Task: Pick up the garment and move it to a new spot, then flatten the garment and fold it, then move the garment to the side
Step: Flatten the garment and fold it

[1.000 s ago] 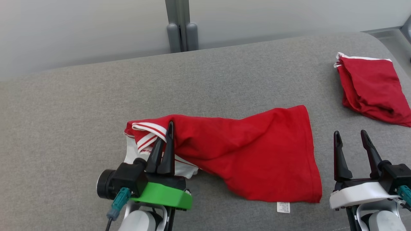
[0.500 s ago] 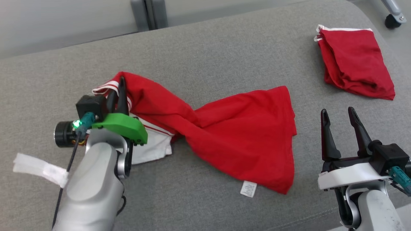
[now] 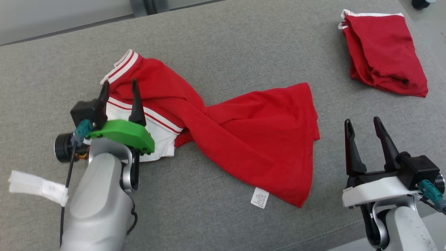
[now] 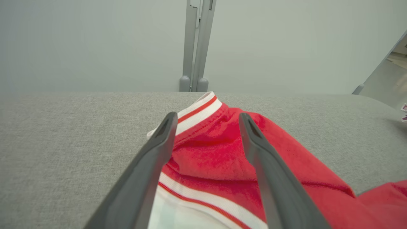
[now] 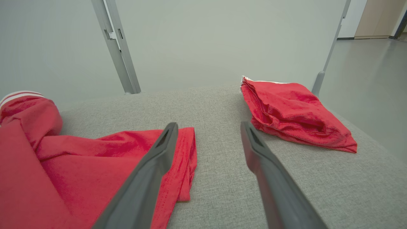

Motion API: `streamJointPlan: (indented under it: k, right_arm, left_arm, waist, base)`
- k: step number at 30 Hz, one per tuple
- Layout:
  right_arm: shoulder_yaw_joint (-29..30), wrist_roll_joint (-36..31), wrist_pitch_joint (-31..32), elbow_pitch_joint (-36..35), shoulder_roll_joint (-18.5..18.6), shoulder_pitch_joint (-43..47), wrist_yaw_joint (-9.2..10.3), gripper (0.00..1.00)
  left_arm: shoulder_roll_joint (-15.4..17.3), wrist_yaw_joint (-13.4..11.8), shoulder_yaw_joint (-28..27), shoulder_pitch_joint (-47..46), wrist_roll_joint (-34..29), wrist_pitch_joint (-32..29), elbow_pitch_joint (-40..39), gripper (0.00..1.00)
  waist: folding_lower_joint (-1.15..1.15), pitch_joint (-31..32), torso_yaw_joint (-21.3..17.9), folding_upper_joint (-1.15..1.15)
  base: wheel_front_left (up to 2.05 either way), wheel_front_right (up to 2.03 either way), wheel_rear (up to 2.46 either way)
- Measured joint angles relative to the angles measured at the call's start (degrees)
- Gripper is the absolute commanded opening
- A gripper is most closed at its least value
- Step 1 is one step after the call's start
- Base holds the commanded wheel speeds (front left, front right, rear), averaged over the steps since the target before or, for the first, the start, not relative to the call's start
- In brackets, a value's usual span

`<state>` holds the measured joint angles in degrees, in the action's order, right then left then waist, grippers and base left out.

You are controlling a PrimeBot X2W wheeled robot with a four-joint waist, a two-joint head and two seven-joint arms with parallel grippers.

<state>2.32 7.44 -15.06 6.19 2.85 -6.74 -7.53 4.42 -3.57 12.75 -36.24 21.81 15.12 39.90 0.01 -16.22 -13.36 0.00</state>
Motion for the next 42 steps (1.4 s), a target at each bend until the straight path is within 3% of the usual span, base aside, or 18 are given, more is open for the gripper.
streamJointPlan:
  k: [6, 12, 17, 33, 34, 35, 38, 42]
  right_arm:
    - [-0.67, -0.04, 0.0, 0.7, 0.0, 1.58, 0.0, 1.0]
    - [-1.23, -0.16, 0.0, 1.15, -0.01, 2.6, 0.0, 1.0]
    - [-1.8, -0.6, 0.0, 1.24, -0.02, 2.9, 0.0, 1.0]
    - [-1.35, -1.02, 0.01, 1.2, 0.0, 2.86, 0.0, 1.0]
    - [-1.3, -1.02, 0.0, 1.2, 0.0, 2.85, 0.0, 1.0]
    - [-1.24, -1.02, 0.0, 1.2, 0.0, 2.84, 0.0, 1.0]
    - [-1.05, -1.02, 0.0, 1.21, 0.0, 2.84, 0.0, 1.0]
    - [-0.99, -0.9, 0.0, 1.22, 0.0, 2.84, 0.0, 1.0]
  left_arm:
    - [-0.98, -0.25, -1.58, 11.16, 0.33, 0.0, -5.92, 1.0]
    - [-1.38, -0.58, -0.04, 17.38, 3.05, -0.07, -4.34, 1.0]
    - [-1.53, -1.52, 0.9, 17.47, 5.95, -0.43, -1.72, 1.0]
    - [-1.64, -1.47, 2.3, 12.54, 13.19, -0.82, 5.23, 1.0]
    - [-1.64, -1.47, 2.44, 12.28, 13.1, -0.59, 5.36, 0.85]
    - [-1.64, -1.47, 2.63, 12.09, 13.02, -0.47, 5.37, 0.49]
    - [-1.65, -1.57, 3.33, 12.06, 12.89, -0.41, 5.35, 0.0]
    - [-1.65, -2.33, 3.98, 12.11, 12.38, -0.34, 5.09, 0.0]
  waist:
    - [0.0, 2.78, 2.54, 0.0]
    - [-0.01, 6.35, 5.52, 0.0]
    - [-0.01, 8.45, 6.75, 0.0]
    - [-0.01, 6.49, 3.85, 0.0]
    - [-0.01, 6.41, 3.74, 0.0]
    - [-0.01, 6.38, 3.68, 0.0]
    - [-0.01, 6.5, 3.73, 0.0]
    - [-0.01, 6.72, 4.1, 0.0]
  base:
    - [0.0, 0.0, 0.0]
    - [0.0, 0.0, 0.0]
    - [0.0, 0.0, 0.0]
    - [0.0, 0.0, 0.0]
    - [0.0, 0.0, 0.0]
    - [0.0, 0.0, 0.0]
    - [0.0, 0.0, 0.0]
    - [0.0, 0.0, 0.0]
